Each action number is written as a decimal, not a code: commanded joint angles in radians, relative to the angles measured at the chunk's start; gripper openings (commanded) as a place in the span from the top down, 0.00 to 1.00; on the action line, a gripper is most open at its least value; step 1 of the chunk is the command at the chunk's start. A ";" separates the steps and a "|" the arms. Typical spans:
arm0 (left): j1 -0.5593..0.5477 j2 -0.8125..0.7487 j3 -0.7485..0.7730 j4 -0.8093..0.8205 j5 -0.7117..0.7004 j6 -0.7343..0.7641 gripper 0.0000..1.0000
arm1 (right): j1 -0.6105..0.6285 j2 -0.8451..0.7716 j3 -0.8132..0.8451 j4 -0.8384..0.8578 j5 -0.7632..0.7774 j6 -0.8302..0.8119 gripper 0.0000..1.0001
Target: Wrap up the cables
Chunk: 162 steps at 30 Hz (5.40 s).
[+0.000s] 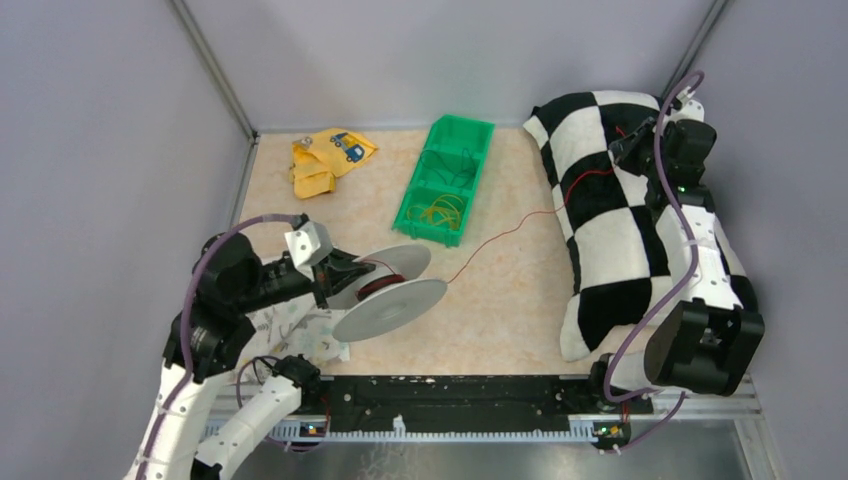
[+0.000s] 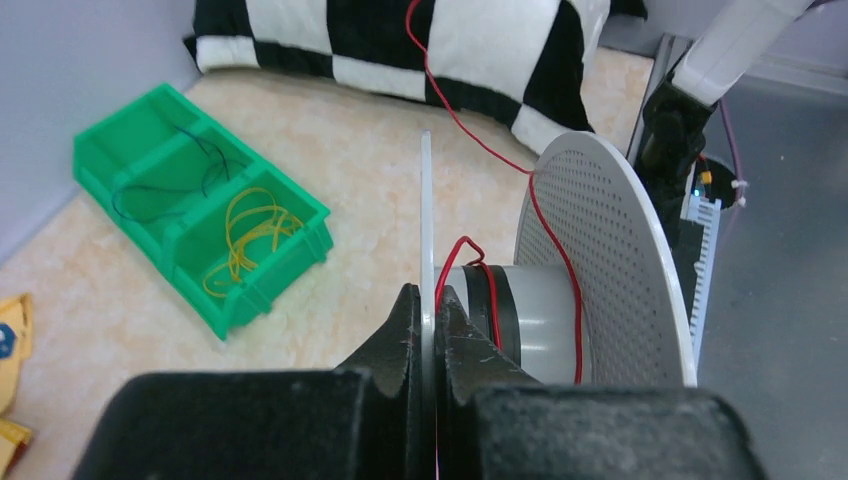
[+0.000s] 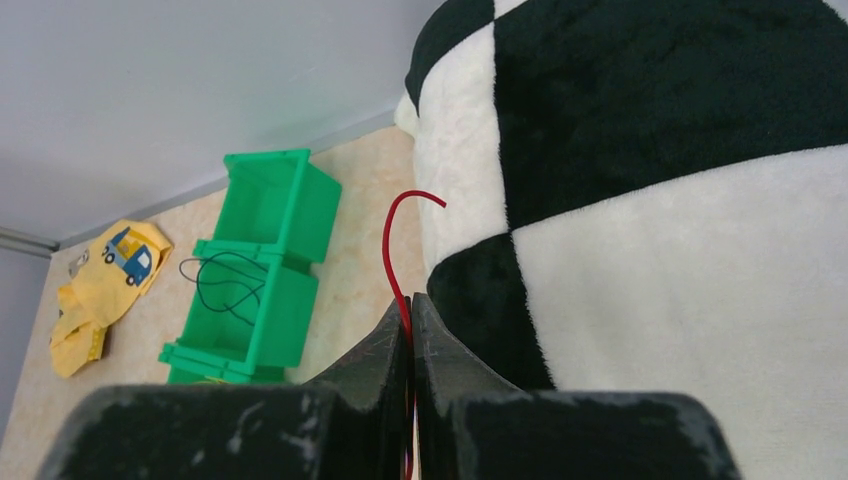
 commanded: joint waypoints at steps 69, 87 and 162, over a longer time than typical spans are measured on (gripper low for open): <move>-0.255 0.297 0.124 0.500 -1.888 -0.597 1.00 | 1.422 -0.325 -0.114 -0.479 0.606 -0.024 1.00; -0.241 0.612 0.169 0.351 -1.171 -0.440 1.00 | 1.558 -0.173 0.305 -0.404 0.738 -0.192 1.00; -0.342 0.151 0.202 0.486 -0.606 -0.447 1.00 | 0.678 -0.304 -0.246 -0.002 0.021 0.034 1.00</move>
